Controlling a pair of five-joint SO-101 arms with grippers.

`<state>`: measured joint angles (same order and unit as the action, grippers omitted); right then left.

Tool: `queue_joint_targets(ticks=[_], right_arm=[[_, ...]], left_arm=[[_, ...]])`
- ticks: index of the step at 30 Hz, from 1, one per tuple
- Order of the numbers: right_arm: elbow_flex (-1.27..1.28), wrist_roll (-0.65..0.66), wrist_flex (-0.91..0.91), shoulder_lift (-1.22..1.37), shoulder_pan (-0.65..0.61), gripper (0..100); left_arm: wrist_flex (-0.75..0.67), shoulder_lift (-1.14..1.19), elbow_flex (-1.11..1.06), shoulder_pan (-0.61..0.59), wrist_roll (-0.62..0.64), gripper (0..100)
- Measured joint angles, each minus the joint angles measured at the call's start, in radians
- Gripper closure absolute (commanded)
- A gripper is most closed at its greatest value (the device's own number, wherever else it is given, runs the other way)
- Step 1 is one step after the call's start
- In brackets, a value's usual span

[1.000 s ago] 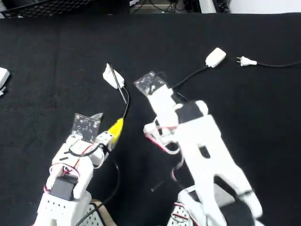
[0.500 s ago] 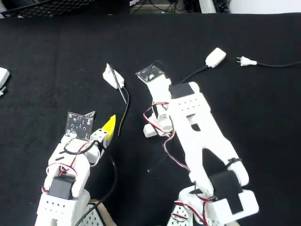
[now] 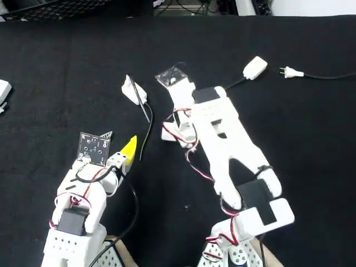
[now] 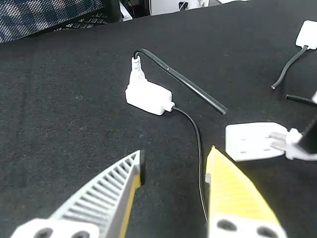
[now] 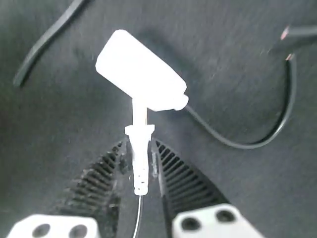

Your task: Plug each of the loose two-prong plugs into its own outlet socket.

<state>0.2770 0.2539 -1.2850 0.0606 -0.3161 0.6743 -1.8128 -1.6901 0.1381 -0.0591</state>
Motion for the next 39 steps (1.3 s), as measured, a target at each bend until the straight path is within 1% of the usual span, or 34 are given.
queue_joint_targets(ticks=[7,9,17,22,23,27,29,31,36,39], right_arm=[[-0.098,0.000,0.000,0.046,0.000,98.6],[-0.129,0.000,0.000,0.064,0.000,98.6],[-0.245,0.000,0.000,0.175,0.002,98.6],[-0.376,0.000,-0.101,0.176,0.044,98.6],[-0.402,0.000,-0.127,0.176,0.064,98.6],[-0.453,0.009,-0.201,0.163,0.186,98.6],[-0.454,0.049,-0.236,0.143,0.256,98.6],[-0.450,0.086,-0.270,0.117,0.301,98.6],[-0.342,0.169,-0.362,0.026,0.311,98.6],[-0.229,0.227,-0.382,-0.017,0.302,98.6]], left_arm=[[0.000,0.000,0.000,0.000,0.000,78],[0.021,0.000,0.000,0.012,0.000,78],[0.034,0.000,0.000,0.026,0.000,78],[0.031,0.000,0.000,0.026,0.000,78],[0.017,0.000,0.000,0.026,0.000,78],[-0.060,0.000,0.000,-0.049,0.002,78],[-0.103,0.000,0.000,-0.087,0.003,78],[-0.138,0.003,0.000,-0.118,0.003,78],[-0.239,0.130,-0.005,-0.144,0.003,78],[-0.347,0.270,-0.005,-0.155,0.003,78]])
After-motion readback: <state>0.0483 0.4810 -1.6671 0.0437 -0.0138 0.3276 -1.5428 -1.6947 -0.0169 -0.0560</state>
